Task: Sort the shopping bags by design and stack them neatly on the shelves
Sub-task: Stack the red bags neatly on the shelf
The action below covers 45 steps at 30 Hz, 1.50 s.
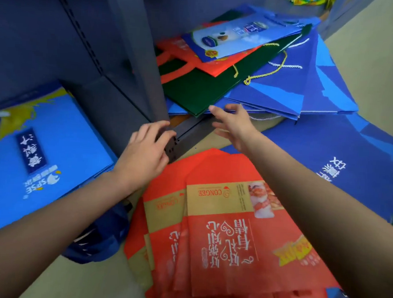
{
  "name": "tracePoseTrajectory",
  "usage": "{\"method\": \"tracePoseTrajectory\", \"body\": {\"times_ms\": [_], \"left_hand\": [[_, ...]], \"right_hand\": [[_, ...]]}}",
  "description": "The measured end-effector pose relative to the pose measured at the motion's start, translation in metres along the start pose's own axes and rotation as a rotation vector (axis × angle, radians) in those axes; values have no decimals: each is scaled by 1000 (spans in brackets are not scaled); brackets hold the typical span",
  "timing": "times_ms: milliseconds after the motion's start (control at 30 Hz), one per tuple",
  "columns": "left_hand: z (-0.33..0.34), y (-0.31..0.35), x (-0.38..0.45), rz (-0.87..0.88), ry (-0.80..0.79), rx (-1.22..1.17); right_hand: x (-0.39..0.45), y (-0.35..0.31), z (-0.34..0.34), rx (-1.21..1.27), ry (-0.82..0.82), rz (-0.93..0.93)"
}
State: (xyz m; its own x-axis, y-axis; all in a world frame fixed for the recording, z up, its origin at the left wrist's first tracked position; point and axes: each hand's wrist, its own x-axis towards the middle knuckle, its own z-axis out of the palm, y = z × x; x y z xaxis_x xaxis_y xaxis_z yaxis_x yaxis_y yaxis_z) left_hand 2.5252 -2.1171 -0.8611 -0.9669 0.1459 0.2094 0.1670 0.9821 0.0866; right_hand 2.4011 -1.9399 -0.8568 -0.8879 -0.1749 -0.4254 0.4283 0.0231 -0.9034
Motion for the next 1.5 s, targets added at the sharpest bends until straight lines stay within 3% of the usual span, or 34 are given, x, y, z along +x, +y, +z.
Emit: {"method": "tracePoseTrajectory", "body": {"times_ms": [167,367,600,700,733,833,900,1000,1100,1200,1300,1500], "left_hand": [[0,-11,-8,-49,25,5],[-3,6,4,-99,85,-58],[0,49,36,79,205,-66],[5,70,68,-48,19,-121],[9,73,80,-102,-87,-133],[18,74,107,-190,-352,-104],[23,70,114,-198,-426,-63],[24,65,114,-144,-509,51],[21,55,116,-85,-563,78],[22,40,121,-66,-572,30],[28,30,121,-58,-554,15],[25,45,118,-92,-456,-28]], "right_hand": [[28,2,50,301,140,50],[24,2,20,263,265,27],[-45,19,-58,-101,267,0],[-73,23,-69,-304,138,16],[-76,17,-74,-479,127,0],[-60,-9,-93,-999,259,-160],[-41,-29,-95,-1014,298,-314],[5,-46,-79,-1110,133,-492],[56,-50,-52,-1354,-52,-479],[94,-54,-36,-1560,-134,-383],[108,-60,-29,-1662,-173,-425],[100,-67,-26,-1876,-48,-559]]}}
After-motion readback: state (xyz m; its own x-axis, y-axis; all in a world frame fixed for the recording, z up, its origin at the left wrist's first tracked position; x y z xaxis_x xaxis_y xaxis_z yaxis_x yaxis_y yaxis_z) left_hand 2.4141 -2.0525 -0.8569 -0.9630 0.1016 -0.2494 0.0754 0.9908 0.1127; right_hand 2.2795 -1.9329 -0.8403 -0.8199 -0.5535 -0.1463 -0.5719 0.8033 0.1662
